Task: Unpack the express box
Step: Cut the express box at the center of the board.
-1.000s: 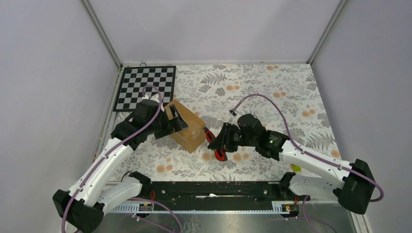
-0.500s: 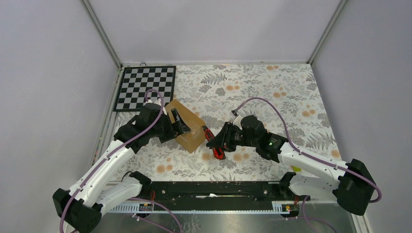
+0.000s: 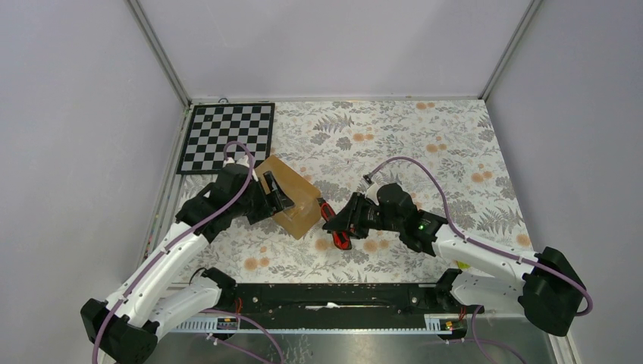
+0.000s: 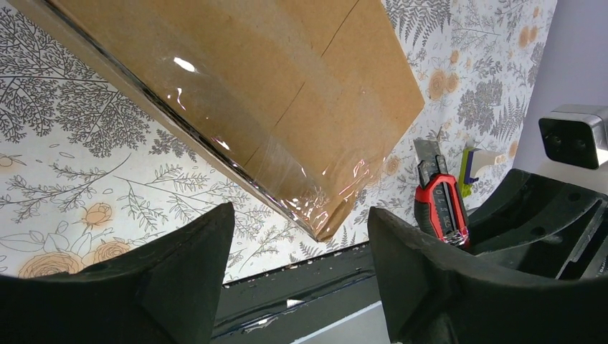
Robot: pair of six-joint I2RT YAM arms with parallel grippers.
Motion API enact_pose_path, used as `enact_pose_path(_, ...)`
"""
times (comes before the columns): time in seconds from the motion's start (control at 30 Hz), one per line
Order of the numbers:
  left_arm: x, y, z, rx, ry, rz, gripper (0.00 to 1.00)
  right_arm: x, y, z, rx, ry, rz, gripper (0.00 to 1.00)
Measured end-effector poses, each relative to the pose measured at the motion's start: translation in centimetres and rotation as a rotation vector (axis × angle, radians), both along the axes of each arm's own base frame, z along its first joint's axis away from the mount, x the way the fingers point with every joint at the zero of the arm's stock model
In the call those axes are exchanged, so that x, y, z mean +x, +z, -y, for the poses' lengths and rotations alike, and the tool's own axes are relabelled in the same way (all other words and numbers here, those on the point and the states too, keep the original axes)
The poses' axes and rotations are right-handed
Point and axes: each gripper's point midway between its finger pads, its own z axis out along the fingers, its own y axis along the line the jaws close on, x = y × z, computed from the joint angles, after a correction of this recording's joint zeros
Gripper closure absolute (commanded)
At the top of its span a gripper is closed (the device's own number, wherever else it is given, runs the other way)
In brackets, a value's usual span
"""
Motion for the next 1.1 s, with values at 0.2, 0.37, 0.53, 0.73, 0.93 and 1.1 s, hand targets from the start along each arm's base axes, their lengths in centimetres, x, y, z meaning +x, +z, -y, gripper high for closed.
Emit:
enact_pose_path(0.2,0.1,0.0,-0.2,0.009,0.01,0.005,0.29,0.4,0.6,-0.3,0.034,-0.01,0.005,1.0)
enact_pose_path(0.37,0.0,-0.4,-0.3,0.015,0.012,-0.001,0.3,0.4,0.7,-0.4,0.048,-0.007,0.005,1.0)
enact_pose_path(0.53,-0.1,-0.7,-0.4,0.022,0.013,-0.011,0.31,0.1,-0.1,-0.4,0.037,0.0,-0.019,1.0)
enact_pose_path(0.73,-0.1,-0.7,-0.5,0.022,0.014,-0.01,0.32,0.0,-0.4,-0.4,0.038,0.001,-0.028,1.0)
enact_pose_path(0.93,-0.1,-0.8,-0.5,0.022,0.014,-0.011,0.33,0.1,0.0,-0.5,0.054,0.0,-0.02,1.0)
enact_pose_path(1.1,-0.3,-1.4,-0.6,0.03,0.014,-0.024,0.34,0.2,-0.1,-0.5,0.054,0.001,-0.021,1.0)
